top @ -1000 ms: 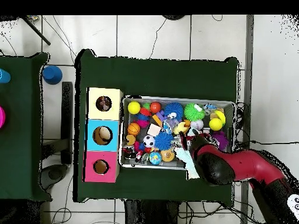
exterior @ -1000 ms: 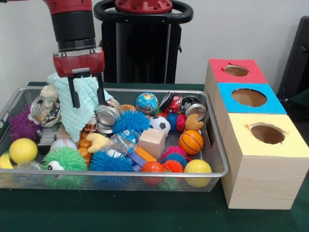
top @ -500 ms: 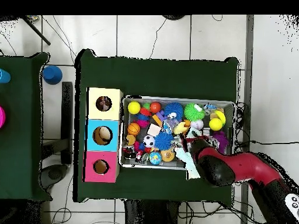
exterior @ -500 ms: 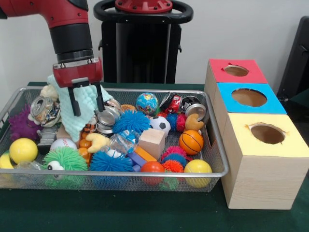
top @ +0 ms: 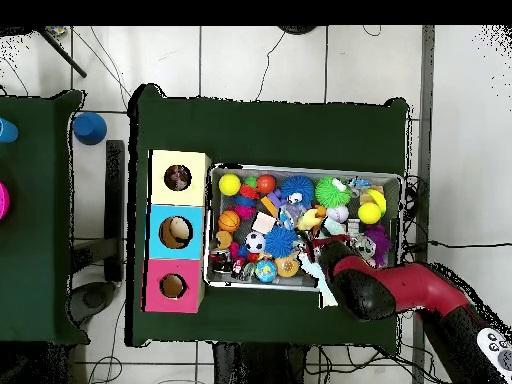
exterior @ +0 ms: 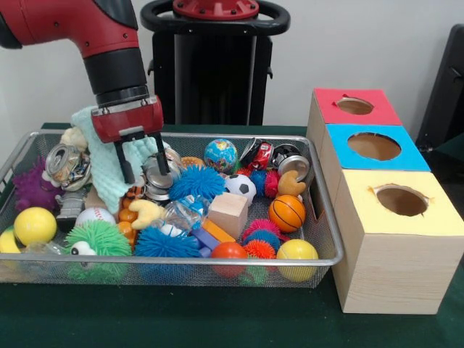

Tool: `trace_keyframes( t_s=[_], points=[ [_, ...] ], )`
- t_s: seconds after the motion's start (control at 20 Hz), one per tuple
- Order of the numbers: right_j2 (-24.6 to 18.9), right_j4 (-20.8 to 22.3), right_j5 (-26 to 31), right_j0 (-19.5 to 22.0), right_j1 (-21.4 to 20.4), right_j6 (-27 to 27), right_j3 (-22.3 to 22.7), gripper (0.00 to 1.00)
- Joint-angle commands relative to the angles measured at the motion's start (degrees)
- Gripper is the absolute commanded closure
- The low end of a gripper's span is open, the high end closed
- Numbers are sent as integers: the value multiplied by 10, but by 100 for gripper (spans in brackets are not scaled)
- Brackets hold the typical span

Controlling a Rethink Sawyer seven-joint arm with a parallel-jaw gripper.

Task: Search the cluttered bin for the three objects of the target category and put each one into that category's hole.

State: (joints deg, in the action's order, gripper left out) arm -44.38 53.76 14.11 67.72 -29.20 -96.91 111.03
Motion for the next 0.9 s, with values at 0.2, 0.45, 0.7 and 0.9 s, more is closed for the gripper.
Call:
trace_keyframes(
  t_s=[0.2, 0.45, 0.7, 0.9],
  points=[
    [0, 73, -59, 6, 75, 29, -82, 0],
    [26, 103, -95, -1, 103, 8, -97, 0],
    [51, 120, -129, -19, 118, -18, -107, 0],
    [78, 120, -161, -36, 124, -38, -111, 0]
  ],
)
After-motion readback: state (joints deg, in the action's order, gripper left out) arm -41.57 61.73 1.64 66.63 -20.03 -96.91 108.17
